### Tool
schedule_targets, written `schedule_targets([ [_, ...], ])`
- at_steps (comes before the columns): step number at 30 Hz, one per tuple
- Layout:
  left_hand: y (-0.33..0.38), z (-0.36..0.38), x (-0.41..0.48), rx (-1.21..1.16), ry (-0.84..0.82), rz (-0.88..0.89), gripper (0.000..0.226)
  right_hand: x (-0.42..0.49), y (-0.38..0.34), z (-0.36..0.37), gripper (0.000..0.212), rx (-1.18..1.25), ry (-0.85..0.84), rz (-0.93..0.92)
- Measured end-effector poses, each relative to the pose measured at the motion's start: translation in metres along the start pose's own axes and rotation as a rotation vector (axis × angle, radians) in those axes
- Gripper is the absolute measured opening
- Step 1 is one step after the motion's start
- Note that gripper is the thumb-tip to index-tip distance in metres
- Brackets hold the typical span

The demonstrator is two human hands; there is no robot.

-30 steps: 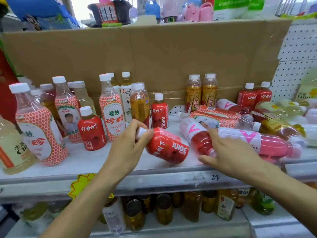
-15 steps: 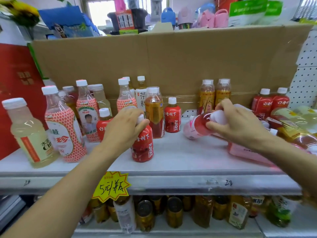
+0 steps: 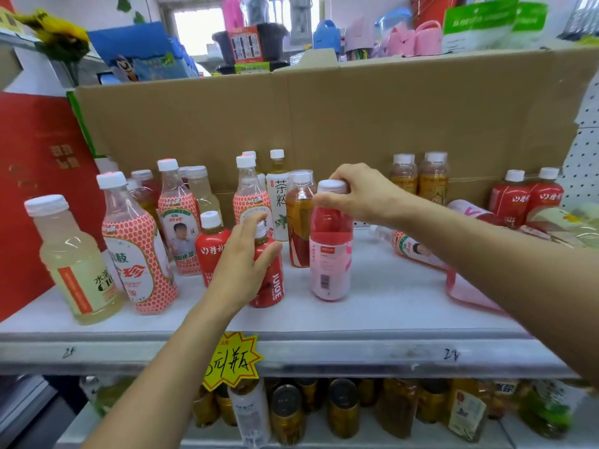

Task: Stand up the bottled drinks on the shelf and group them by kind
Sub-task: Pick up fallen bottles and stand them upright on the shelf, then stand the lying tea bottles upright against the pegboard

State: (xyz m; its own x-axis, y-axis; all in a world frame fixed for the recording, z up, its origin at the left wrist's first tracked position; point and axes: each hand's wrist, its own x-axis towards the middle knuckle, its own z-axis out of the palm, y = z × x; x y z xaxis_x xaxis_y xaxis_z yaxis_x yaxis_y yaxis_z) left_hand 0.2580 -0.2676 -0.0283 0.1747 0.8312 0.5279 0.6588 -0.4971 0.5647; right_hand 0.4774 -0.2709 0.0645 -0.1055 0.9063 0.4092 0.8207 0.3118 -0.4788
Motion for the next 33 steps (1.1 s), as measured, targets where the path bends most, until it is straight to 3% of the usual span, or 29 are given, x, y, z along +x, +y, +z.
schedule_targets([
  [6, 0.001, 0.012, -0.020, -0.038, 0.104, -0.041, 0.067, -0.012, -0.003, 0.009, 0.044, 0.081, 0.040, -0.007],
  [10, 0.006, 0.016, -0.038, 0.092, 0.122, -0.027, 0.078, -0.042, 0.021, 0.009, 0.063, 0.130, -0.056, 0.019],
  [13, 0.002, 0.026, -0.050, 0.188, 0.155, 0.055, 0.081, -0.064, 0.055, 0.001, 0.051, -0.032, -0.116, -0.019],
  [17, 0.034, 0.046, -0.059, 0.143, 0.315, 0.197, 0.065, -0.066, 0.117, -0.042, 0.032, -0.106, -0.031, -0.003],
  [20, 0.091, 0.083, -0.050, -0.003, 0.185, 0.312, 0.054, -0.059, 0.160, -0.080, 0.024, -0.202, -0.099, 0.083],
  [23, 0.129, 0.125, -0.019, -0.034, 0.017, 0.261, 0.050, -0.057, 0.189, -0.102, 0.024, -0.243, -0.302, 0.105],
  [26, 0.151, 0.162, 0.016, -0.065, -0.144, -0.031, 0.053, -0.056, 0.204, -0.102, 0.034, -0.304, -0.395, 0.075],
  [29, 0.161, 0.189, 0.044, -0.433, -0.283, -0.545, 0.058, -0.048, 0.204, -0.088, 0.043, -0.408, -0.423, -0.012],
  [33, 0.179, 0.202, 0.057, -0.912, -0.214, -0.924, 0.023, -0.037, 0.197, -0.073, 0.040, -0.477, -0.476, -0.073],
])
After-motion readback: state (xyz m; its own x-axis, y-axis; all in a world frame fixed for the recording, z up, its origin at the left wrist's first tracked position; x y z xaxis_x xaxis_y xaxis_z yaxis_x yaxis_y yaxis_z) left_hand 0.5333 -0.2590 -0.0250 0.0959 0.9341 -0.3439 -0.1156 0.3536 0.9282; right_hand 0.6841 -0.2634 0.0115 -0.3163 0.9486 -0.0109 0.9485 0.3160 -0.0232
